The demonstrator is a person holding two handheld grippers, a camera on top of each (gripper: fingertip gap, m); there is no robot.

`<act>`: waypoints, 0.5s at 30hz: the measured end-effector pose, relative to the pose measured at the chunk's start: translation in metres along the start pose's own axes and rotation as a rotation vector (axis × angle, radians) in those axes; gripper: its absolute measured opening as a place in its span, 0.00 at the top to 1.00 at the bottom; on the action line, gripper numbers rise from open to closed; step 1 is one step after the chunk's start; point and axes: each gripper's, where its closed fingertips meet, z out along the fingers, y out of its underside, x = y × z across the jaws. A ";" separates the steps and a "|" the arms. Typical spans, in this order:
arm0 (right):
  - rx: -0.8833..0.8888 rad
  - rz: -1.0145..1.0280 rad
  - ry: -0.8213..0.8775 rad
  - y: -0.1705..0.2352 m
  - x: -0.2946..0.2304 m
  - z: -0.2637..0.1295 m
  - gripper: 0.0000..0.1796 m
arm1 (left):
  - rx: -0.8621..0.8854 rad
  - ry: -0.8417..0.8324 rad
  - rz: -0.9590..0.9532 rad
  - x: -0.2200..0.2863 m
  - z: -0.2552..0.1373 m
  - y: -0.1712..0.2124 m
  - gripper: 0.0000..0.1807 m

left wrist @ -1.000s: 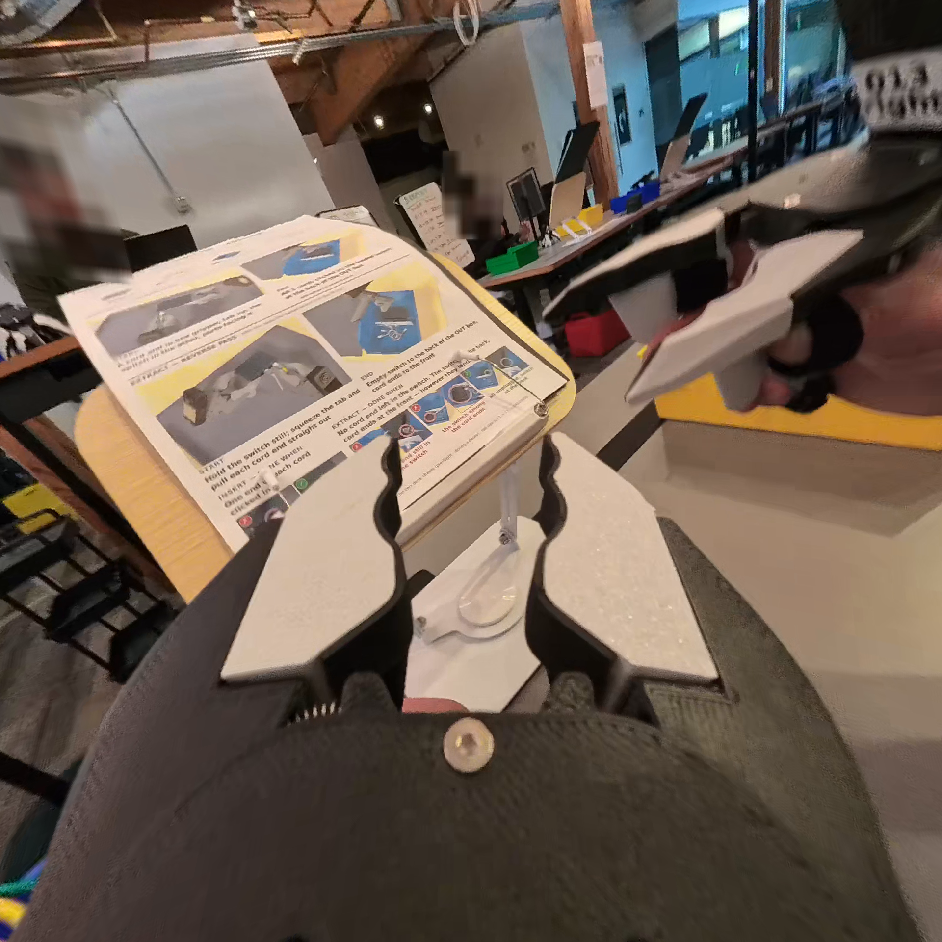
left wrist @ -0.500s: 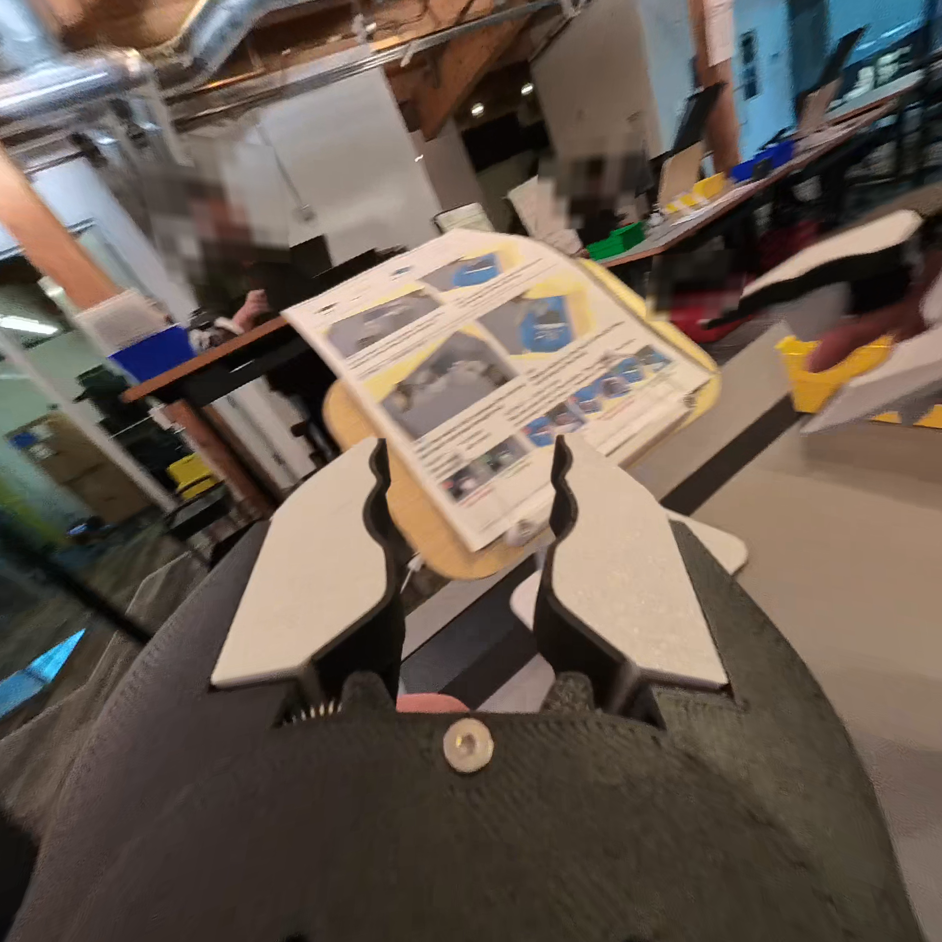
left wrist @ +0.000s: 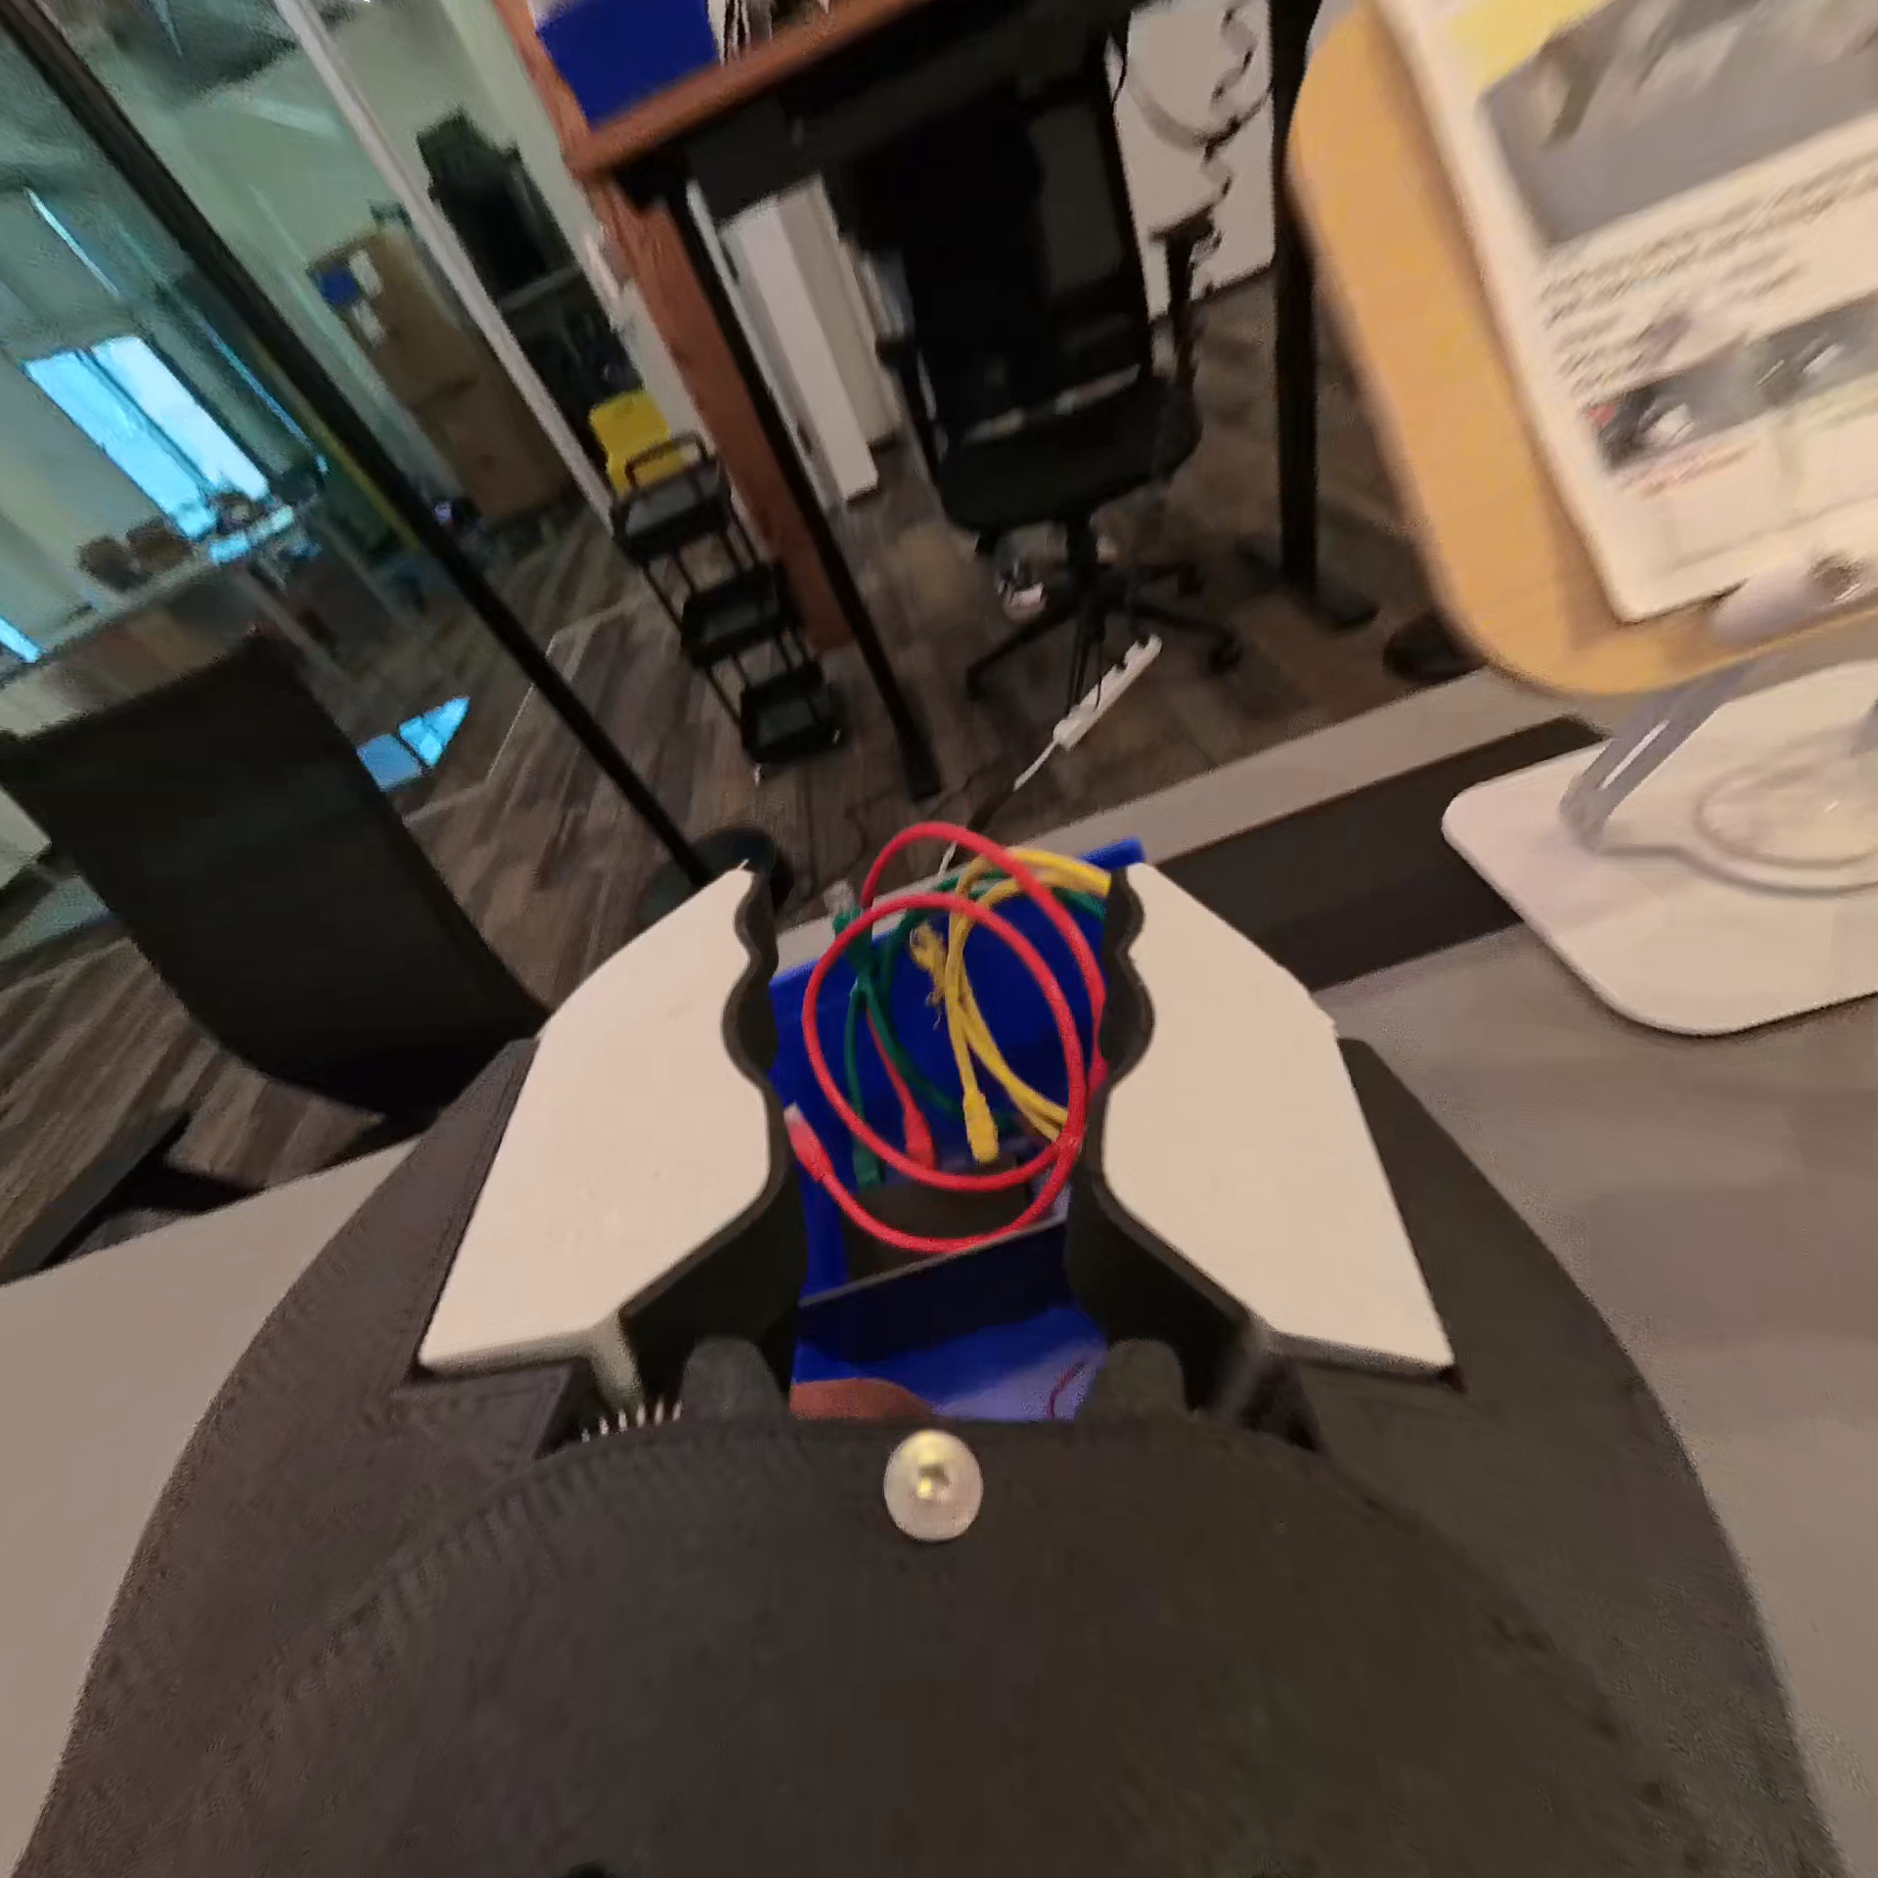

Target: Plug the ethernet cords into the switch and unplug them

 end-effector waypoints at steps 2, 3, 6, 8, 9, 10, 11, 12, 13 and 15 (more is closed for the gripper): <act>-0.001 0.007 0.000 0.001 0.001 0.000 0.46 | -0.102 0.014 -0.008 -0.004 0.013 0.023 0.65; 0.002 0.011 0.002 0.001 0.003 -0.001 0.46 | -0.139 0.021 -0.017 -0.007 0.019 0.032 0.65; 0.003 0.027 0.004 0.004 0.007 -0.003 0.46 | -0.311 0.123 -0.031 -0.008 0.034 0.062 0.66; -0.002 0.043 0.001 0.008 0.009 -0.002 0.46 | -0.413 0.190 -0.005 -0.006 0.043 0.081 0.66; -0.006 0.052 0.000 0.010 0.010 -0.002 0.46 | -0.462 0.233 0.010 -0.003 0.046 0.090 0.67; -0.009 0.061 -0.001 0.012 0.012 -0.002 0.46 | -0.494 0.232 0.023 -0.005 0.052 0.096 0.67; -0.011 0.067 -0.002 0.013 0.013 -0.002 0.46 | -0.524 0.235 0.038 -0.006 0.058 0.104 0.68; -0.011 0.070 -0.001 0.014 0.013 -0.002 0.46 | -0.577 0.273 0.033 -0.002 0.061 0.114 0.68; -0.012 0.070 -0.001 0.014 0.014 -0.003 0.46 | -0.625 0.306 0.029 0.002 0.064 0.123 0.68; -0.015 0.071 0.004 0.015 0.016 -0.005 0.46 | -0.696 0.324 0.062 0.004 0.068 0.138 0.68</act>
